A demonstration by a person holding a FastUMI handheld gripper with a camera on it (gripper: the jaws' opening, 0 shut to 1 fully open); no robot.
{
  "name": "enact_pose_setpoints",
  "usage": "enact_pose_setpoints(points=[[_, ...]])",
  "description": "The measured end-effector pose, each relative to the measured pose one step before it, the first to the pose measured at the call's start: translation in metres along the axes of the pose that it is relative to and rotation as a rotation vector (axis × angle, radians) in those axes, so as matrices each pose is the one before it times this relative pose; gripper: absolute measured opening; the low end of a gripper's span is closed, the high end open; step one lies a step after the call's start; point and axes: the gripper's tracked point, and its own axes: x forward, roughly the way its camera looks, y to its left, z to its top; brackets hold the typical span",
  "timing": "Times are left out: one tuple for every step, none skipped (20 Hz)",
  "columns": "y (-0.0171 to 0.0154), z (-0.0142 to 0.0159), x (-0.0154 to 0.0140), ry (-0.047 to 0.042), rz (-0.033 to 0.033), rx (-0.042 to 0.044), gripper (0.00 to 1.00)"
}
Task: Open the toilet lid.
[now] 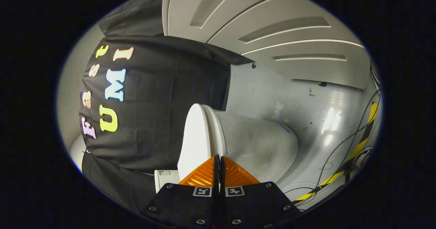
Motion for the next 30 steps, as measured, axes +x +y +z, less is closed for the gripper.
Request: enact_pose_setpoints(points=[[0.0045, -0.00166, 0.00034, -0.01088, -0.00709, -0.03958, 0.0], [0.00378, 0.00018, -0.00051, -0.00609, -0.00874, -0.04701, 0.0], [0.0056, -0.00037, -0.00211, -0.00197, -0.0064, -0.04658, 0.0], [0.00577, 0.00088, -0.00156, 0.00062, -0.00085, -0.0441, 0.0], [0.0045, 0.00268, -0.00171, 0.00683, 0.00211, -0.03298, 0.0], [0.00344, 0.00477, -0.00473, 0.00142, 0.00178, -0.01599, 0.0], [0.00427, 0.00471, -0.0034, 0.00243, 0.00266, -0.00494, 0.0], [0.00578, 0.00379, -0.00278, -0.0055, 0.00214, -0.00536, 0.0], [0.00603, -0.00068, -0.00299, -0.00608, 0.00002, -0.01181, 0.0], [0.00705, 0.00175, -0.00256, -0.00773, -0.0017, -0.01894, 0.0], [0.00813, -0.00127, -0.00207, -0.00652, -0.00215, -0.03761, 0.0], [0.00922, 0.00159, -0.00181, -0.0146, -0.00368, -0.05005, 0.0], [0.00963, 0.00249, -0.00139, -0.00878, -0.00907, -0.04868, 0.0], [0.00877, 0.00573, -0.00262, -0.00976, -0.00915, -0.04197, 0.0], [0.0078, 0.00526, -0.00462, -0.00709, -0.00784, -0.03064, 0.0], [0.00896, 0.00617, -0.00394, -0.00816, -0.00589, -0.02321, 0.0], [0.00984, 0.00431, -0.00303, -0.01268, -0.00252, -0.02588, 0.0], [0.01058, 0.00585, -0.00388, -0.01884, -0.00037, -0.03282, 0.0], [0.00975, 0.00284, -0.00476, -0.01504, -0.00273, -0.0394, 0.0], [0.00868, 0.00373, -0.00418, -0.01291, -0.0037, -0.03877, 0.0], [0.01001, 0.00421, -0.00238, -0.01297, -0.00231, -0.03602, 0.0], [0.00973, 0.00738, -0.00344, -0.01498, 0.00141, -0.03215, 0.0], [0.00981, 0.00502, -0.00408, -0.01112, 0.00387, -0.03012, 0.0], [0.0101, 0.00584, -0.00299, -0.01567, 0.00405, -0.03109, 0.0], [0.00914, 0.00397, -0.0033, -0.01117, 0.0009, -0.03259, 0.0], [0.00666, 0.00455, -0.00119, -0.0115, -0.01027, -0.04191, 0.0], [0.00338, 0.00048, -0.00238, -0.00234, -0.01836, -0.04832, 0.0], [0.00505, 0.00249, -0.00075, -0.00855, -0.01806, -0.04961, 0.0], [0.00482, 0.00462, -0.00388, -0.00759, -0.01361, -0.0388, 0.0], [0.00488, 0.00484, -0.00306, -0.01051, -0.00593, -0.0286, 0.0]])
